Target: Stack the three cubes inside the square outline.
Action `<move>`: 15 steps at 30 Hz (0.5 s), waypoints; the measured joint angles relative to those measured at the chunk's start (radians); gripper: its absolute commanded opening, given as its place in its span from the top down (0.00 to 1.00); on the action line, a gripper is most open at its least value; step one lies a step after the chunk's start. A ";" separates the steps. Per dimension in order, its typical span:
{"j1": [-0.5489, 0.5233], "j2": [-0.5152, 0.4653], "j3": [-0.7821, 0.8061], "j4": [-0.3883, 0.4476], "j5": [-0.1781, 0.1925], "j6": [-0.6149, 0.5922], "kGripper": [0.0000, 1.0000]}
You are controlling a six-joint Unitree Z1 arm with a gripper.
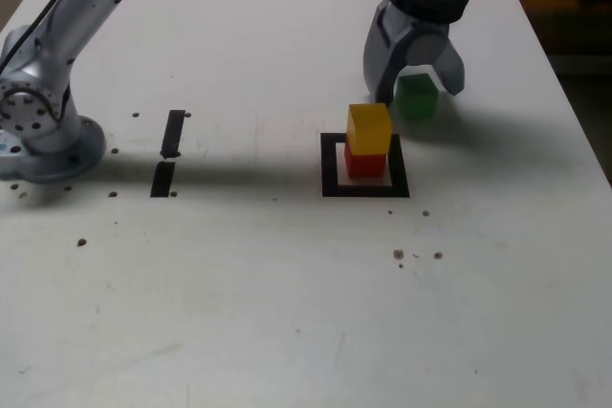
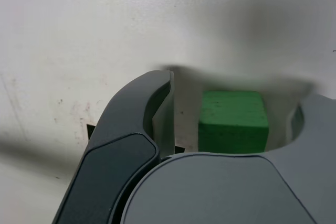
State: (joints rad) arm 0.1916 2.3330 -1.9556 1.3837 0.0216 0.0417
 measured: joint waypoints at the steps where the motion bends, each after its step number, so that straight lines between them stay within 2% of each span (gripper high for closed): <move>1: 0.000 0.002 0.001 -0.007 0.001 -0.003 0.50; 3: 0.000 0.005 0.001 -0.017 0.006 -0.012 0.61; 6: 0.000 0.006 0.001 -0.025 0.014 -0.026 0.70; 11: 0.000 0.006 0.004 -0.018 0.014 -0.029 0.79; 15: 0.000 -0.006 -0.018 0.047 0.026 -0.027 0.81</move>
State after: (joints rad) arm 0.1916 2.3274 -1.9733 1.4308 0.0481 0.0143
